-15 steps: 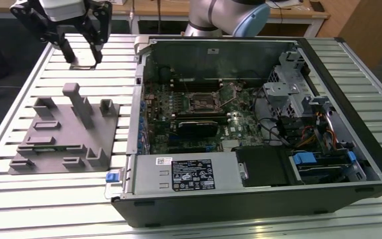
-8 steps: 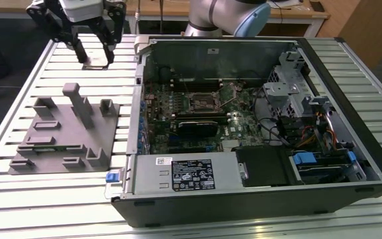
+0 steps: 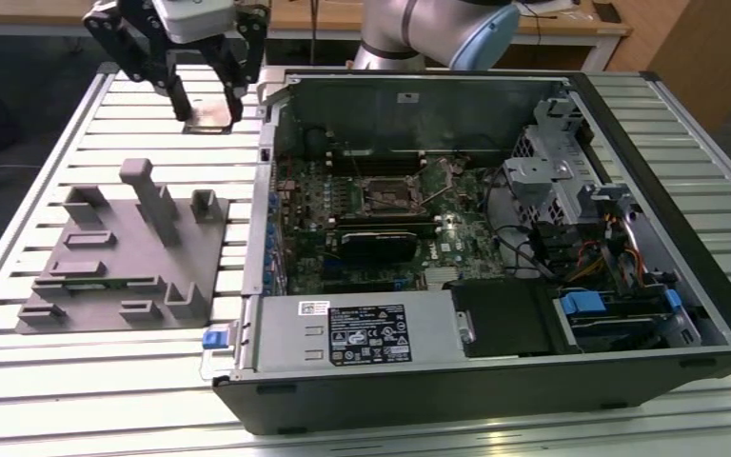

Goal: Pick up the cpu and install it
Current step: 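Pick up the cpu and move it towards the insertion slot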

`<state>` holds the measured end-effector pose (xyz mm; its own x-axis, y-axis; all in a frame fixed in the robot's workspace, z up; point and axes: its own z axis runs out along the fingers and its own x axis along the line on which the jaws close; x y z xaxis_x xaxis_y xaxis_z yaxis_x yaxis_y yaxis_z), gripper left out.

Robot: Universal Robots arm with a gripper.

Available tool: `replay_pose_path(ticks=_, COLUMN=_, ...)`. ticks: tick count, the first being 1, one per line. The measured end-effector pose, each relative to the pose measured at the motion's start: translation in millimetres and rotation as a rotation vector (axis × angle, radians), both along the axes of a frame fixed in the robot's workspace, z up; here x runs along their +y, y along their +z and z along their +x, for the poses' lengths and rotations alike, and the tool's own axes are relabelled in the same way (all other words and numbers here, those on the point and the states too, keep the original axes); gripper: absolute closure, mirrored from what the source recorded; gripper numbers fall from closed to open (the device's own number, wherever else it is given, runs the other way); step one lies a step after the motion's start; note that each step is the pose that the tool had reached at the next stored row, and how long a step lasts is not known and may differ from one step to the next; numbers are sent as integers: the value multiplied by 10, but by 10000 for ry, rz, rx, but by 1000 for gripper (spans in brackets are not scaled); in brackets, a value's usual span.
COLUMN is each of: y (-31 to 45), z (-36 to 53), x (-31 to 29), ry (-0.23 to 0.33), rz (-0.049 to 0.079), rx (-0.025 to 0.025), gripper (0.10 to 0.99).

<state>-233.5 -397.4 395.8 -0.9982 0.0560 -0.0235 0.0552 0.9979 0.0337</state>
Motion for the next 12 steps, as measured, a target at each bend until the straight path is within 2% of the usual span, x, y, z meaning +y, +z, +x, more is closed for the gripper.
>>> replay_pose_path(ticks=12, y=-19, z=393, x=32, ry=-2, rz=-1, rx=-62, gripper=553)
